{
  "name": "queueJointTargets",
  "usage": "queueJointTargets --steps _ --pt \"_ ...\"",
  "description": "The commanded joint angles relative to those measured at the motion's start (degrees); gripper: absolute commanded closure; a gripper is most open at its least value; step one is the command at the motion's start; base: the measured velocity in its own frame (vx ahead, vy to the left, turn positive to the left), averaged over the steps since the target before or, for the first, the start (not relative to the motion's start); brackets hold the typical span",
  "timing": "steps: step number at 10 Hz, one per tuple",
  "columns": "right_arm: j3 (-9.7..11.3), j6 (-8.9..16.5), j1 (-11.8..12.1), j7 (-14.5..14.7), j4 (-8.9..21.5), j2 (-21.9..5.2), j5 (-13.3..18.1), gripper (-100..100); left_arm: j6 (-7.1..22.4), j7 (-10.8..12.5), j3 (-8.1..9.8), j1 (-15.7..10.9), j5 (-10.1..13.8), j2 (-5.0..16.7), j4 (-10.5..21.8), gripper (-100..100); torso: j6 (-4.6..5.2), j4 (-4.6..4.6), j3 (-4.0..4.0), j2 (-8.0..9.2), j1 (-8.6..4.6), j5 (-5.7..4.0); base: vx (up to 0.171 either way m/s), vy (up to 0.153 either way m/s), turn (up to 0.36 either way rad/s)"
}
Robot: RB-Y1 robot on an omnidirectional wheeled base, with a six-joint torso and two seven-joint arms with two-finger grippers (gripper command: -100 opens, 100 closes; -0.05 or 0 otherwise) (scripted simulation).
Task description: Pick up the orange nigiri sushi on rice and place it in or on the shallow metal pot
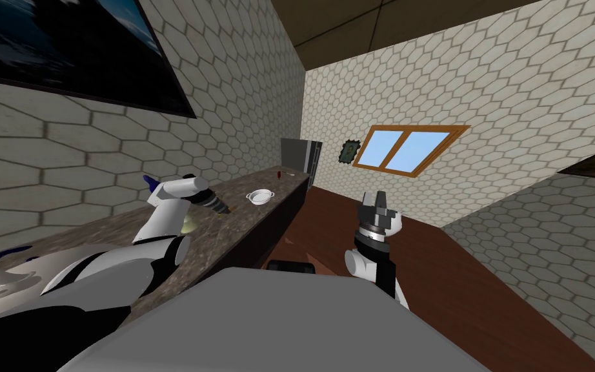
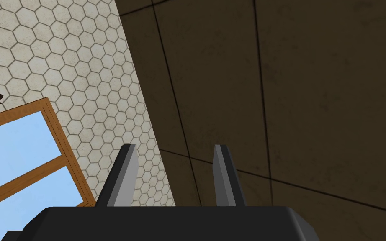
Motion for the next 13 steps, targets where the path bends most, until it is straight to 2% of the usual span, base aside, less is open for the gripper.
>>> queueJointTargets --steps 1,8,11,13 --pt "0.00 0.00 0.00 0.00 0.00 0.00 0.00 0 -0.22 0.12 -0.48 0.50 -0.43 1.64 -2.15 100 0.00 0.00 0.00 0.00 0.00 0.00 0.142 -0.080 -0.056" --pt "0.00 -0.01 0.02 0.00 -0.01 0.00 0.00 0 0.73 0.08 -2.90 2.49 -1.41 5.89 -8.20 100 0.20 -0.16 -0.40 -0.66 -0.33 -0.05 0.210 -0.095 -0.041" --pt "0.00 -0.01 0.02 0.00 -0.01 0.00 0.00 0 3.16 -0.01 -4.17 3.68 -1.72 7.13 -10.46 100 0.22 -0.20 -0.44 -0.70 -0.11 0.01 0.209 -0.056 -0.044" --pt "0.00 0.00 0.01 0.00 -0.01 0.00 0.00 0 5.91 -0.07 -4.91 4.41 -1.88 7.71 -11.62 100 0.18 -0.21 -0.38 -0.58 0.06 0.11 0.185 -0.062 -0.036"
